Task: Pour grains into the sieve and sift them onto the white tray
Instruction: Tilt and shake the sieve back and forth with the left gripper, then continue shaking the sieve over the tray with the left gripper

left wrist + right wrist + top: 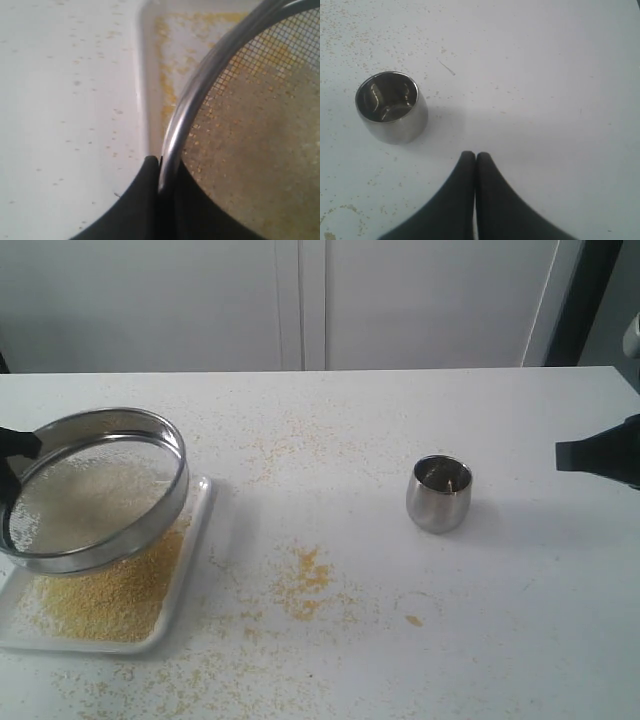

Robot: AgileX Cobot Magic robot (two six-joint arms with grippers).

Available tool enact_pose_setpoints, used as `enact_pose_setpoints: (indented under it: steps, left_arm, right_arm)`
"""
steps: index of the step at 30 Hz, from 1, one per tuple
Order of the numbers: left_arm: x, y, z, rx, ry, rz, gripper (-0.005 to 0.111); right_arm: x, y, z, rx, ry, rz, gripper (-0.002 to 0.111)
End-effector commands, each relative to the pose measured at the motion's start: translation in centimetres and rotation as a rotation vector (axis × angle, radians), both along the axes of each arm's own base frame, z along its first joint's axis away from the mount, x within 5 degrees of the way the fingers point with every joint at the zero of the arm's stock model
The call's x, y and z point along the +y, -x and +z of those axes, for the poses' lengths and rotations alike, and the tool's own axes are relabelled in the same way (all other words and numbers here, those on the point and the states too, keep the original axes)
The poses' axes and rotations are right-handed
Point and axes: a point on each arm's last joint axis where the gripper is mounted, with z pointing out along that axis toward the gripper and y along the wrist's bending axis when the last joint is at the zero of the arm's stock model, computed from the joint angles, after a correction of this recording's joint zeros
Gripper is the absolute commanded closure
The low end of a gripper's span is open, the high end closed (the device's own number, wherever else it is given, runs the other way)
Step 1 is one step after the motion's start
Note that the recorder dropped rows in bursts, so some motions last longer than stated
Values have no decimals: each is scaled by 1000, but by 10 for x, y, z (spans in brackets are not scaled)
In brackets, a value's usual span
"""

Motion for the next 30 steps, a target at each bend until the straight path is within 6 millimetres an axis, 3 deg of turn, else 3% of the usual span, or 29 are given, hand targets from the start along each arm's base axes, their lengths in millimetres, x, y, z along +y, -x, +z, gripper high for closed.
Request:
enact_pose_setpoints:
  steps: [1,3,4,7,9,11,15,17,20,22,24,25,27,29,30]
  left_arm:
    - [-17,7,6,8,7,-173,107]
    - [-28,9,4,-13,-27,-267,107]
    - [-25,8,4,-18,-34,-230,107]
    - [6,2,8,-24,2,78,107]
    - [22,4,10,-11,23,163,107]
    - [17,6,11,-4,21,79,107]
    - [-18,7,11,-16,-14,-193,107]
    - [-16,5,11,-22,-33,-136,107]
    - [6,3,12,-20,10,88,107]
    - [15,5,11,-4,20,127,107]
    - [12,7,10,6,-6,20,107]
    - [-3,10,10,8,-53,-210,107]
    - [-15,13,8,8,-86,-385,107]
    - [-10,8,9,1,-53,-176,107]
    - [5,5,11,17,45,175,107]
  right_arm:
    - [-1,1,1,-11,-3,-7,108]
    - [-1,1,1,-11,-3,-7,108]
    - [-1,1,1,-11,-3,-7,108]
    - [-1,1,1,-10,-16,-17,108]
    - [-1,1,1,-10,-16,-17,108]
    - [-1,1,1,-10,-16,-17,108]
    - [-1,1,1,-10,-16,-17,108]
    - [-1,1,1,-10,-16,-17,108]
    - [-1,1,1,-10,-16,-17,108]
    - [-1,1,1,-10,-16,-17,108]
    - [-1,1,1,-10,-16,-17,108]
    - [-1,1,1,-10,-16,-17,108]
    - [-1,1,1,-10,-16,-17,108]
    - [-1,1,1,-10,-16,-17,108]
    - [-1,1,1,-10,-16,-17,108]
